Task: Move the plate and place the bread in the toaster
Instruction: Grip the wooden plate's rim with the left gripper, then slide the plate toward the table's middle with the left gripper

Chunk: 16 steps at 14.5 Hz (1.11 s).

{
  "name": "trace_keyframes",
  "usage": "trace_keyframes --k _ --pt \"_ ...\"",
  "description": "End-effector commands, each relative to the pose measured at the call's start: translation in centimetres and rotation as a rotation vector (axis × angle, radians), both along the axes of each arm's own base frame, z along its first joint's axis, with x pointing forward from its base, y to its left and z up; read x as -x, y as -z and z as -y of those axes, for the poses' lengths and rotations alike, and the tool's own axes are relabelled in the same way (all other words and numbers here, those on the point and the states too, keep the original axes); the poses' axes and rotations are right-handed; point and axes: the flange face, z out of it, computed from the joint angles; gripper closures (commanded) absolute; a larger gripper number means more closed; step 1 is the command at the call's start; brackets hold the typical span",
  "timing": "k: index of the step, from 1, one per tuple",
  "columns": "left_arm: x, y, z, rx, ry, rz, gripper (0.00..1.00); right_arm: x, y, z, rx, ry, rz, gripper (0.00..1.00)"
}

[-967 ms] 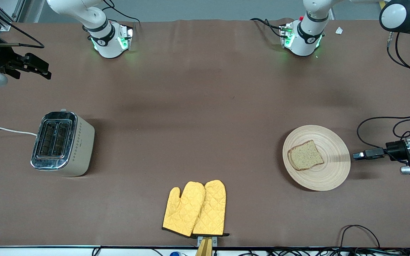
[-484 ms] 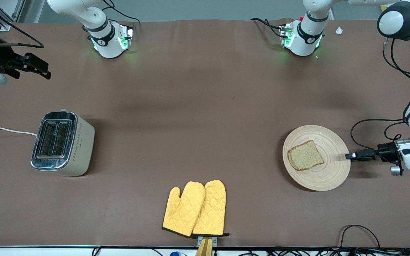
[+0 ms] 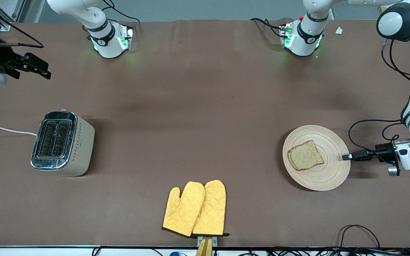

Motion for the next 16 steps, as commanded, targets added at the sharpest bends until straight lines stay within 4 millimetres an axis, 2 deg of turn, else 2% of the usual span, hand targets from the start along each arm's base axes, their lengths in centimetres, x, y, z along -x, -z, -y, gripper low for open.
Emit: trace_keyframes --k 1,2,6,7,8,9,12,15,16 --pt "-0.2 1.0 0.1 0.016 0.006 0.026 0.92 0.7 -0.6 0.3 0.006 0.016 0.006 0.0" --pt "-0.2 1.0 0.1 0.038 -0.016 0.032 0.98 0.7 -0.6 0.3 0.006 0.016 0.006 0.0" --pt "-0.5 0.3 0.1 0.07 -0.024 0.065 1.0 0.7 -0.6 0.3 0.006 0.014 0.006 0.0" --pt "-0.8 -0.6 0.4 0.08 -0.013 0.073 1.0 0.7 -0.6 0.3 0.006 0.014 0.006 0.0" --pt "-1.5 -1.9 1.7 0.106 0.016 0.083 1.0 0.7 -0.6 0.2 0.006 0.013 0.006 0.0" --pt "-2.3 -3.7 2.5 0.128 0.043 0.104 1.0 0.7 -0.6 0.3 0.006 0.014 0.006 0.0" --pt "-5.0 -8.9 7.0 0.165 0.11 0.123 1.0 0.7 -0.6 0.3 0.006 0.014 0.006 0.0" --pt "-6.5 -10.8 14.8 0.158 0.192 0.097 1.0 0.6 -0.6 0.2 0.003 0.013 0.012 0.0" --pt "-6.9 -12.2 17.6 0.146 0.201 0.059 1.0 0.6 -0.5 0.1 0.004 0.014 0.009 0.0"
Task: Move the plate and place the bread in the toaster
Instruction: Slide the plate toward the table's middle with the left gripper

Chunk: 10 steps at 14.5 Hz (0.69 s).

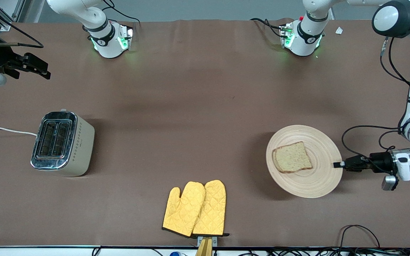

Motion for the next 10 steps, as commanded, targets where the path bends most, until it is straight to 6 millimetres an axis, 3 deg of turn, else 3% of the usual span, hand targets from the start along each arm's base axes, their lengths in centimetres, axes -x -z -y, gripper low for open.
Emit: trace_keyframes --k 1,6,10 --pt "-0.8 -2.8 7.2 -0.019 0.048 -0.055 1.0 0.7 -0.6 0.0 0.004 0.013 0.01 0.0" --pt "-1.4 -2.7 17.5 0.013 0.087 -0.016 1.0 0.6 -0.4 0.2 0.005 0.015 0.004 0.0" --pt "0.4 -0.5 25.7 0.05 0.089 -0.029 1.0 0.9 -0.4 0.2 0.005 0.015 -0.006 0.0"
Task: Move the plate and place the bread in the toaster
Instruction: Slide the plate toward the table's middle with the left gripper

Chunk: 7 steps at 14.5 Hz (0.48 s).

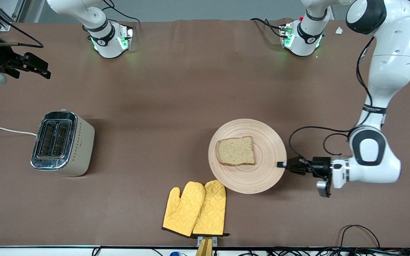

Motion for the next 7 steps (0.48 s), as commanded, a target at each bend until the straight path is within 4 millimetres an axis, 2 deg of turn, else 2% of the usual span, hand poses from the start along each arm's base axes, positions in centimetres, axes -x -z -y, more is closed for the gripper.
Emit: trace_keyframes --k 1,3,6,7 --pt "1.8 0.7 5.7 0.059 -0.013 -0.016 1.0 0.7 -0.4 0.2 0.005 0.014 0.001 0.0" --pt "3.6 2.6 8.5 0.045 -0.036 -0.038 1.0 0.8 -0.3 0.7 0.004 0.02 -0.003 0.0" --pt "6.3 5.7 11.5 0.005 -0.027 0.0 1.0 1.0 -0.3 0.5 0.004 0.017 -0.015 0.0" --pt "7.1 7.1 11.9 -0.008 -0.03 -0.009 1.0 1.0 -0.3 0.4 0.002 0.018 -0.015 0.0"
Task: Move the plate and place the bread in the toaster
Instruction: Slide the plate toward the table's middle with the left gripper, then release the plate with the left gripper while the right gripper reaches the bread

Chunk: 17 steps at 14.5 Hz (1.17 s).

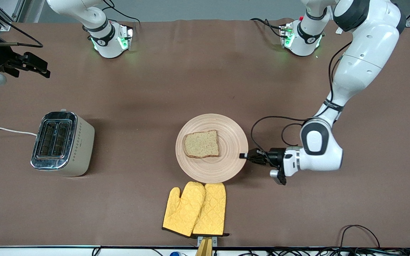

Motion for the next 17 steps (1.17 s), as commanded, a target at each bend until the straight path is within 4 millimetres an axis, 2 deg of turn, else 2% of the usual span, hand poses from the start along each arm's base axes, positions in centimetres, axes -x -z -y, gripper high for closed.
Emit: trace_keyframes --k 1,3,6,7,9,10,11,12,14,15,17 --pt "2.2 1.9 1.5 0.016 -0.005 -0.011 1.0 0.7 -0.4 0.0 -0.004 0.015 0.002 0.0" --pt "3.3 2.7 2.9 0.012 0.023 -0.017 1.0 0.7 -0.2 -0.3 -0.039 0.015 -0.009 0.0" --pt "4.4 4.2 3.3 0.008 0.039 -0.043 0.99 0.1 0.4 -1.2 -0.041 0.011 0.006 0.0" --pt "4.6 4.3 3.7 0.008 0.044 -0.046 0.95 -0.8 1.5 -2.3 -0.042 0.021 0.001 0.0" --pt "4.3 4.1 3.7 -0.002 0.035 -0.033 0.73 -1.5 3.3 -4.7 -0.054 0.065 -0.012 0.0" --pt "4.0 3.8 3.3 -0.011 0.018 -0.027 0.59 -1.6 5.3 -6.2 -0.055 0.053 -0.02 0.0" --pt "3.7 3.7 2.9 -0.025 0.001 -0.012 0.26 -1.7 7.4 -7.0 -0.059 0.044 -0.017 0.0" --pt "3.1 3.2 2.3 -0.048 -0.027 0.011 0.0 -1.8 9.5 -7.8 -0.07 0.05 -0.007 0.0" --pt "1.8 2.3 0.5 -0.061 -0.067 0.009 0.0 -2.0 12.6 -9.9 -0.114 0.082 0.021 0.0" --pt "0.9 1.1 -1.1 -0.069 -0.09 0.025 0.0 -2.0 14.1 -11.8 -0.129 0.087 0.041 0.0" --pt "-1.3 -2.0 -5.8 -0.112 -0.147 0.056 0.0 -2.0 18.1 -15.8 -0.125 0.126 0.096 0.0"
